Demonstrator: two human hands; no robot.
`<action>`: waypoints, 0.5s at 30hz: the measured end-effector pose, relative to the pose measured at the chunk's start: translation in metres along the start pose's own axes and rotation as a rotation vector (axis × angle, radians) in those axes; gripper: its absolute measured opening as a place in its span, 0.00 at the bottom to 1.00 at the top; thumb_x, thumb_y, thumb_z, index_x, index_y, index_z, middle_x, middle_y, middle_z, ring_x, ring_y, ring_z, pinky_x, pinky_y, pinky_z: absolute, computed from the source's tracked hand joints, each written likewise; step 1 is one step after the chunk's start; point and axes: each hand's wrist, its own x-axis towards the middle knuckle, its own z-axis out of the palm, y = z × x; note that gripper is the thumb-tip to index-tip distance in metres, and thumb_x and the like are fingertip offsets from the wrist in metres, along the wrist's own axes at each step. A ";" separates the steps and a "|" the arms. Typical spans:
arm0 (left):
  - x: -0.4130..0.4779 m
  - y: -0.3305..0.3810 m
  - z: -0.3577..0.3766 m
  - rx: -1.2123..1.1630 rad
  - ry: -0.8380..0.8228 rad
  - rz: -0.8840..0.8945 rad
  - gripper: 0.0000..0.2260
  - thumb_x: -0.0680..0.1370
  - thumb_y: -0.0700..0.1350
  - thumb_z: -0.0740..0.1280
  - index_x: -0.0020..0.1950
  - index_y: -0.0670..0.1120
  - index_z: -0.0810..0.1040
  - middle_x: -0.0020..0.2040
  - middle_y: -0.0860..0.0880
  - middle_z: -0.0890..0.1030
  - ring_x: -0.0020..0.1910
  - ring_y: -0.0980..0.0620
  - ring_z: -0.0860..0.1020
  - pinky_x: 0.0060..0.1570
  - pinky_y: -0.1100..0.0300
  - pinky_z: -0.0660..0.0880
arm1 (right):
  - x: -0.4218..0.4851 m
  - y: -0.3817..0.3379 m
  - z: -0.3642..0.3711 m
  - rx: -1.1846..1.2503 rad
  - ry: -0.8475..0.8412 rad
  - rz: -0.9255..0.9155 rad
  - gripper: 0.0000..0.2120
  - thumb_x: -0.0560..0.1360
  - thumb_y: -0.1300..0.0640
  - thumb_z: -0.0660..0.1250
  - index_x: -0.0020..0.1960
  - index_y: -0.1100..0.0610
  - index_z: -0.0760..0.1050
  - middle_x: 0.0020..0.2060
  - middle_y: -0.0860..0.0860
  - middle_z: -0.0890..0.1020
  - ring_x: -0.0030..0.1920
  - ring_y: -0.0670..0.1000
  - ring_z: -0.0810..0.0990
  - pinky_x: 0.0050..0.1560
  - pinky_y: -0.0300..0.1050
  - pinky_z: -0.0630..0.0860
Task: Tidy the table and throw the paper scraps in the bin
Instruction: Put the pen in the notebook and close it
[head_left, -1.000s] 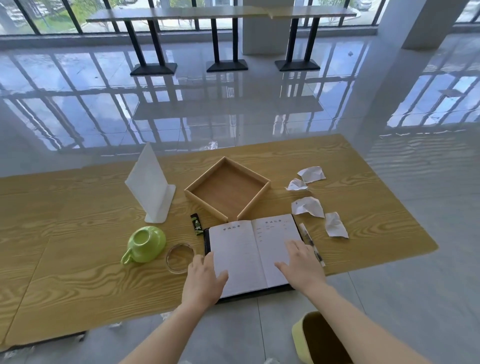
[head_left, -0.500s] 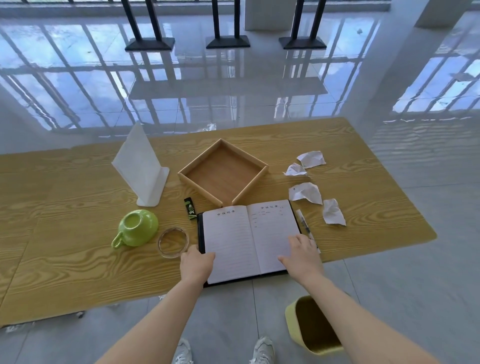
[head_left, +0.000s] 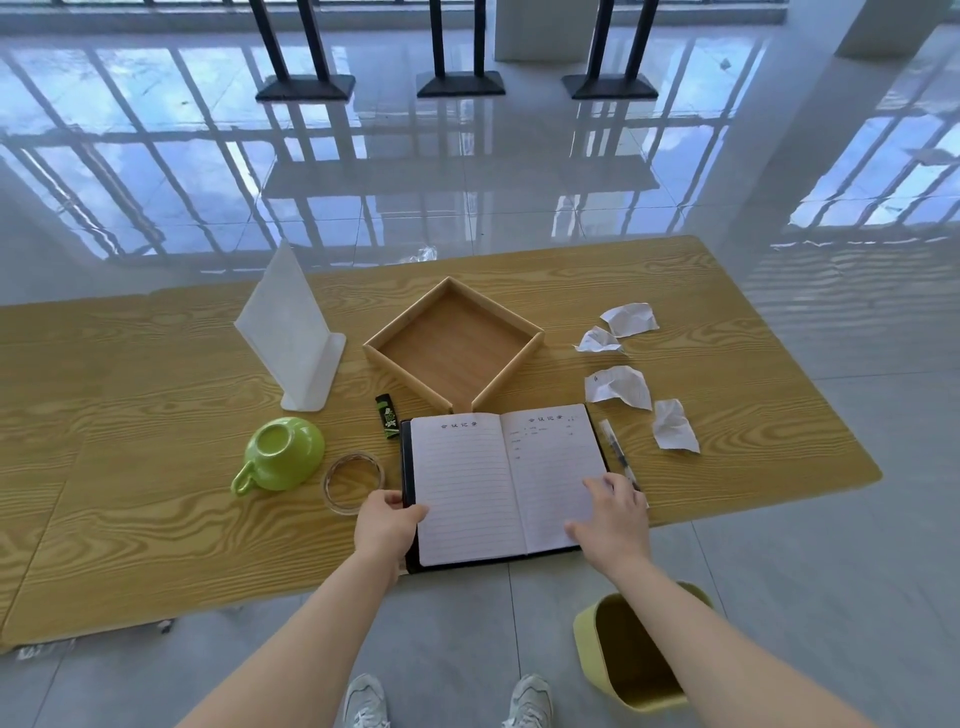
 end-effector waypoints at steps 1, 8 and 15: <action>0.000 -0.001 -0.001 0.005 0.003 0.010 0.18 0.73 0.41 0.73 0.60 0.42 0.73 0.55 0.44 0.80 0.51 0.44 0.79 0.53 0.47 0.78 | -0.001 0.001 0.001 -0.005 0.001 -0.002 0.33 0.71 0.48 0.74 0.73 0.51 0.66 0.71 0.54 0.65 0.68 0.57 0.63 0.69 0.50 0.65; -0.006 0.007 -0.014 -0.024 0.009 0.246 0.19 0.75 0.38 0.71 0.65 0.42 0.74 0.53 0.47 0.82 0.50 0.49 0.81 0.49 0.53 0.79 | -0.011 -0.003 0.010 0.062 -0.005 -0.046 0.34 0.70 0.52 0.76 0.72 0.50 0.67 0.67 0.52 0.68 0.65 0.54 0.65 0.66 0.47 0.68; -0.028 0.030 -0.009 0.008 0.013 0.413 0.16 0.76 0.43 0.68 0.64 0.49 0.76 0.44 0.52 0.83 0.42 0.52 0.82 0.36 0.56 0.79 | -0.008 -0.004 0.004 0.249 0.012 -0.024 0.26 0.75 0.63 0.69 0.71 0.54 0.69 0.63 0.53 0.72 0.63 0.53 0.70 0.63 0.45 0.71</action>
